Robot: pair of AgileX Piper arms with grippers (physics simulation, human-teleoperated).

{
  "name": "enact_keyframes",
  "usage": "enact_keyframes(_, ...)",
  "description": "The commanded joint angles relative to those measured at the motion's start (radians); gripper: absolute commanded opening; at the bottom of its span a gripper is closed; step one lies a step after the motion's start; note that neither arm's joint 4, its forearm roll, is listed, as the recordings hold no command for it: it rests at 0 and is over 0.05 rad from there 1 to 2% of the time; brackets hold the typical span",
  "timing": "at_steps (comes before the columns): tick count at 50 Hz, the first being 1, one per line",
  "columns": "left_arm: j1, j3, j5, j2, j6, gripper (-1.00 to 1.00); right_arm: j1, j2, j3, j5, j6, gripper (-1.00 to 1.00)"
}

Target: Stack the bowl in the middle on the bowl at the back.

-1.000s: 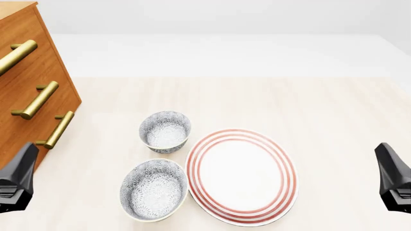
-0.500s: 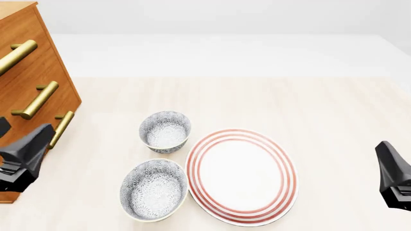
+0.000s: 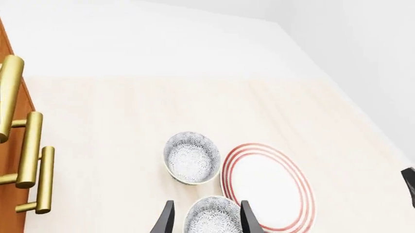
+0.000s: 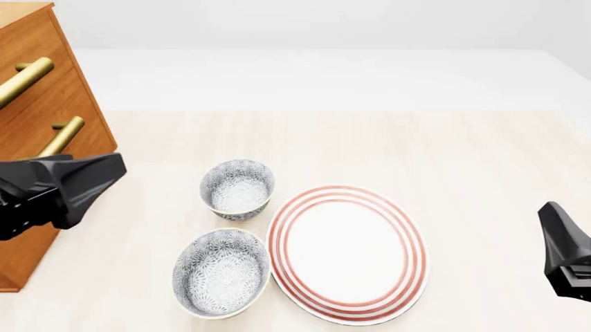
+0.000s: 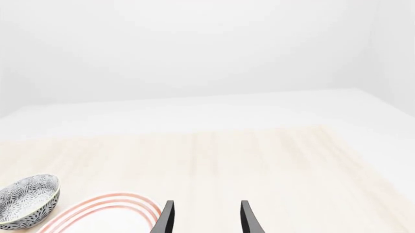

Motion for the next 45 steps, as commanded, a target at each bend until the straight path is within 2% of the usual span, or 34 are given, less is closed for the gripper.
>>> enact_keyframes(1,-0.091,-0.094,0.101,0.116,-0.073,1.00,0.000,0.009,0.000,-0.007,0.003,1.00)
enact_keyframes(5,-0.109,-0.089,0.118,0.146,-0.140,1.00,0.003,0.008,0.000,-0.006,0.001,1.00)
enact_keyframes(6,-0.117,-0.078,0.118,0.152,-0.177,1.00,0.003,0.005,0.000,-0.004,0.001,1.00)
enact_keyframes(8,-0.131,-0.079,0.120,0.154,-0.179,1.00,0.004,0.004,0.000,-0.004,0.000,1.00)
enact_keyframes(9,-0.145,-0.063,0.120,0.167,-0.209,1.00,0.003,0.001,0.000,-0.001,0.000,1.00)
enact_keyframes(12,-0.153,-0.034,0.108,0.161,-0.235,1.00,0.004,-0.007,0.000,0.007,-0.001,1.00)
enact_keyframes(13,-0.171,-0.008,0.098,0.160,-0.279,1.00,0.004,-0.008,0.000,0.009,0.000,1.00)
enact_keyframes(15,-0.202,0.002,0.094,0.157,-0.269,1.00,0.005,-0.009,0.000,0.011,0.000,1.00)
enact_keyframes(17,-0.216,0.023,0.083,0.144,-0.310,1.00,0.006,-0.011,0.000,0.013,0.000,1.00)
enact_keyframes(25,-0.238,0.052,0.058,0.192,-0.295,1.00,0.008,-0.011,0.000,0.015,0.000,1.00)
enact_keyframes(33,-0.187,0.114,-0.009,0.244,-0.263,1.00,0.008,-0.010,0.000,0.015,0.001,1.00)
enact_keyframes(45,-0.119,0.134,-0.072,0.333,-0.195,1.00,0.008,-0.011,0.000,0.015,-0.004,1.00)
